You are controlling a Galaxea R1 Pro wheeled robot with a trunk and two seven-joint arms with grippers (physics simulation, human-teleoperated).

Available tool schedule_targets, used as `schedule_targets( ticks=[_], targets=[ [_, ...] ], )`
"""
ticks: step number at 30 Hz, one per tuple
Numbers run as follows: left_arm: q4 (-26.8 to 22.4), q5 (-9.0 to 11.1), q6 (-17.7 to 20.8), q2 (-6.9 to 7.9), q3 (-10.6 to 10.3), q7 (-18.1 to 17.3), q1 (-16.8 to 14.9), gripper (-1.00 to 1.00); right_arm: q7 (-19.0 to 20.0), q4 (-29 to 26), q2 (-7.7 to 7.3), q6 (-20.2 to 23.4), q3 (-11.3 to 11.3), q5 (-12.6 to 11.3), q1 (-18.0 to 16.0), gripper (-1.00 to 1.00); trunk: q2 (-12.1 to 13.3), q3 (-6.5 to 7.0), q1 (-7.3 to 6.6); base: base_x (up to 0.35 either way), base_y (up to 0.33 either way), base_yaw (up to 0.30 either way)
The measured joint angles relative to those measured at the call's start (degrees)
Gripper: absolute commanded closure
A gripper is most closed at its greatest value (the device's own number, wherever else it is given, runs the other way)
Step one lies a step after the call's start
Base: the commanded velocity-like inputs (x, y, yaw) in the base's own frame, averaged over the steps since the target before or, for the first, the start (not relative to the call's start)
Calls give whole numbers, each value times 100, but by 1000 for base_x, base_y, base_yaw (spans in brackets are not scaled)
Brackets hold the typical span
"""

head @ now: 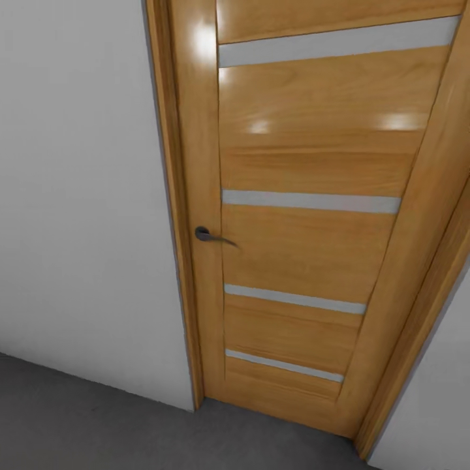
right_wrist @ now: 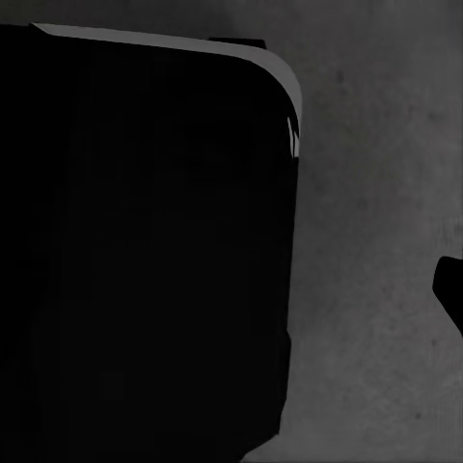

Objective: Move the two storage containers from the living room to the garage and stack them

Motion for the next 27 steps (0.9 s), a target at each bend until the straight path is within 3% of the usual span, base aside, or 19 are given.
schedule_targets(
  ticks=[27],
  targets=[
    [-4,0,1,-9,0,-2,0,-100,0,0,0,-1,0,0,0,-100,0,0,3,24,15,-293]
  ],
)
